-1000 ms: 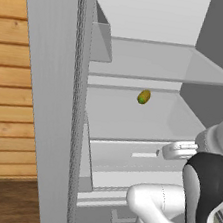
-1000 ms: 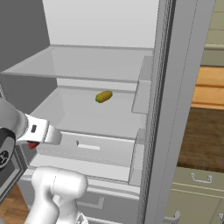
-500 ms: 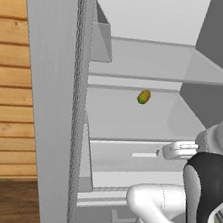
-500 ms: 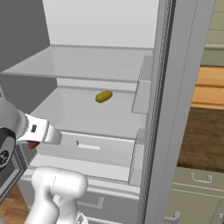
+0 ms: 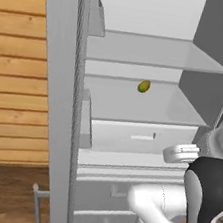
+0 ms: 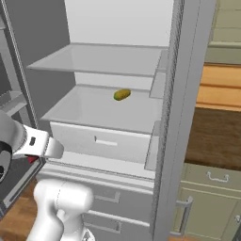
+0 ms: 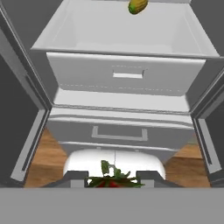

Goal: Take the strawberry from the fridge and place it on top of the pancake, located on the dining counter.

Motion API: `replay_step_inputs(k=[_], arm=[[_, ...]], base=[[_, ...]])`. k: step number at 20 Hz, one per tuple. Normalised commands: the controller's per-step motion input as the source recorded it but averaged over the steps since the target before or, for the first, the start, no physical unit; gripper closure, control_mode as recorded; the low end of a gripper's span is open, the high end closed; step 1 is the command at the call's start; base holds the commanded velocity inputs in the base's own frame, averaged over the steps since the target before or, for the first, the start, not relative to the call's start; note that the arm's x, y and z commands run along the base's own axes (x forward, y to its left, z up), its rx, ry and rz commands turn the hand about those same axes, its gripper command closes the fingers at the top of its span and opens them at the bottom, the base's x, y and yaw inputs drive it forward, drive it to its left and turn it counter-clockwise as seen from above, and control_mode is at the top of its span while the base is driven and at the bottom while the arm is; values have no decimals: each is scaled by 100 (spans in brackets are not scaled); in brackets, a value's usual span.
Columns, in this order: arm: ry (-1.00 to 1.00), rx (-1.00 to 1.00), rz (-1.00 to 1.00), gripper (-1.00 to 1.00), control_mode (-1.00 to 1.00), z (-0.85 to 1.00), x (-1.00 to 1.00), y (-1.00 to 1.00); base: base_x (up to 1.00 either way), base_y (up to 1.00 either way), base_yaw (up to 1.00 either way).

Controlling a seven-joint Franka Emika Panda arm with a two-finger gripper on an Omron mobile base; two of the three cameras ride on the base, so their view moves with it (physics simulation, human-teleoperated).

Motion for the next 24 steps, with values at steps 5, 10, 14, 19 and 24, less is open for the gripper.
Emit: replay_step_inputs(k=[5, 10, 14, 19, 24], arm=[[0, 0, 0, 100, 100, 0, 0, 0], [0, 0, 0, 100, 100, 0, 0, 0], [0, 0, 0, 100, 100, 0, 0, 0], [0, 0, 0, 100, 100, 0, 0, 0], [0, 0, 0, 100, 100, 0, 0, 0]], base=[[-37, -26, 57], [-56, -30, 56], [-88, -18, 53], [-90, -4, 53], [-86, 0, 48]])
